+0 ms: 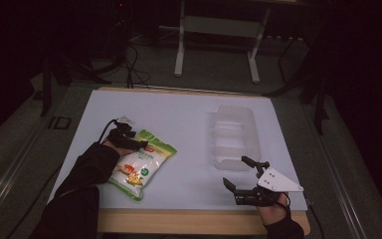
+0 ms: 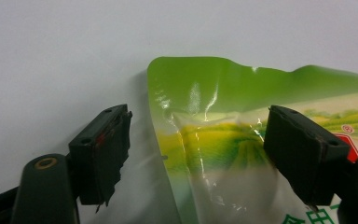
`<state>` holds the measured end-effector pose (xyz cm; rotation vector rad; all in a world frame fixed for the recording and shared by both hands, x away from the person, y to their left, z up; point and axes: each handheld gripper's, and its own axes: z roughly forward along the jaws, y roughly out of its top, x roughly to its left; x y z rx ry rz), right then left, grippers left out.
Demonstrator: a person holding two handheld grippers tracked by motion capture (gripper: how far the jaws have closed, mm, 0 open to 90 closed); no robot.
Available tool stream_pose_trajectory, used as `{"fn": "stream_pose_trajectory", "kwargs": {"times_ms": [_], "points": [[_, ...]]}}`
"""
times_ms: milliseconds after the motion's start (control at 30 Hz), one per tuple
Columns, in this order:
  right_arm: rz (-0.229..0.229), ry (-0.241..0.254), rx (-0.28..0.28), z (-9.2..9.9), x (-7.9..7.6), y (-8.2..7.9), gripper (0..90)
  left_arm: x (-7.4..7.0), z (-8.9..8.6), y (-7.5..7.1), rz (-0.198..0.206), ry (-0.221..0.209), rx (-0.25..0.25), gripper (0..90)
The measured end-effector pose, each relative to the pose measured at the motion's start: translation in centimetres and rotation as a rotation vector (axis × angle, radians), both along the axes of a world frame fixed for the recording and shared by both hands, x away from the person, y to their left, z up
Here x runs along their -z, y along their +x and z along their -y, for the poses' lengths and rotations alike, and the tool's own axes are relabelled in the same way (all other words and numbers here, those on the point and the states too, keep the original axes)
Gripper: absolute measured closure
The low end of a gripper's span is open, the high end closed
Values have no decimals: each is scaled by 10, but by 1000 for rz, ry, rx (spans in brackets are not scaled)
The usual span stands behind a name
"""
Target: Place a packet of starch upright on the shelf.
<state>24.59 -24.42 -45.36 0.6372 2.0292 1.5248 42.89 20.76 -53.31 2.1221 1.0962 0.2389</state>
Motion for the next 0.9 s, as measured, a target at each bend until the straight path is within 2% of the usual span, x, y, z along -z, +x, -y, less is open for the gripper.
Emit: {"fn": "stream_pose_trajectory", "kwargs": {"times_ms": [67,100,233,367,500,633,767,900], "points": [[0,1,-2,0,0,0,109,-1,3,-2,4,11,20,290],[1,0,-2,0,0,0,109,-2,5,-2,0,17,28,364],[0,2,-4,-1,0,0,109,-7,13,-1,-29,73,6,436],[0,2,-7,-2,0,0,109,-8,22,-4,-15,110,13,606],[2,2,-11,-2,0,1,109,-8,26,-9,22,139,52,730],[1,2,-12,-2,-1,1,109,-8,25,-11,37,134,77,793],[-3,10,-8,-1,-1,1,109,-11,22,-10,28,103,80,817],[-5,11,-3,0,-1,1,109,-16,18,-11,36,76,82,825]]}}
